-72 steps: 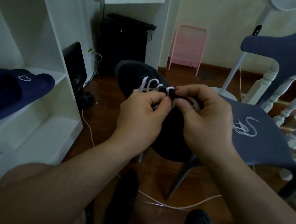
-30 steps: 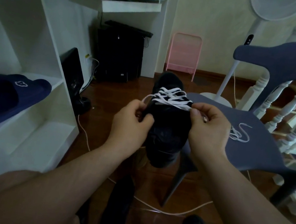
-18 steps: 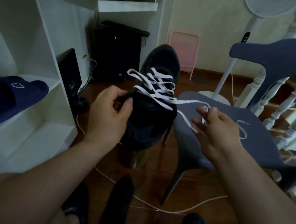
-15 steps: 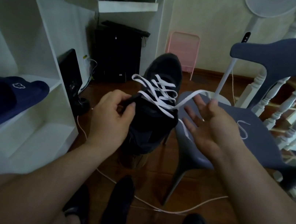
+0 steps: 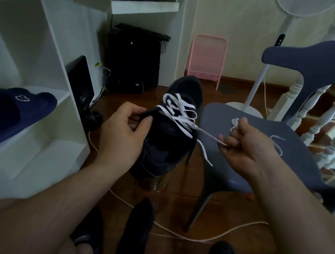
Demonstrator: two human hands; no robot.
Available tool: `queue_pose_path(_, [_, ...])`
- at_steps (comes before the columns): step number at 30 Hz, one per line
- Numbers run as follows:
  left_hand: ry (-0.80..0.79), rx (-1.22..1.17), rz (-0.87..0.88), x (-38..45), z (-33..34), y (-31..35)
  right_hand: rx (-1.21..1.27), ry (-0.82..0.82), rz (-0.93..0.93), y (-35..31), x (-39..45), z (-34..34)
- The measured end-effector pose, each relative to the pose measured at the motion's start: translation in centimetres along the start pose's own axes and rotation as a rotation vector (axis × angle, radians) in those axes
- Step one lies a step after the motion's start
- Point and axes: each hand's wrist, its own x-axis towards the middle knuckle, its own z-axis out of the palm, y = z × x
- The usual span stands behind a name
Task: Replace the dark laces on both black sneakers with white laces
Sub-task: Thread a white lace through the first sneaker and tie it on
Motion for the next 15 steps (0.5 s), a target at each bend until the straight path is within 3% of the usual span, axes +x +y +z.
queue_pose_path(4, [0.054,-0.055,-0.035,0.5,-0.6,0.1,-0.630,0.133,-0.305,0.2,0.4,-0.8])
queue_pose_path(6, [0.054,-0.071,-0.044,0.6,-0.8,0.1,-0.785,0.120,-0.420,0.6,0.3,-0.9])
queue_pose_path(15, [-0.024,0.000,-0.006,0.2,-0.5,0.5,-0.924,-0.057,-0.629,1.1,-1.0,0.8])
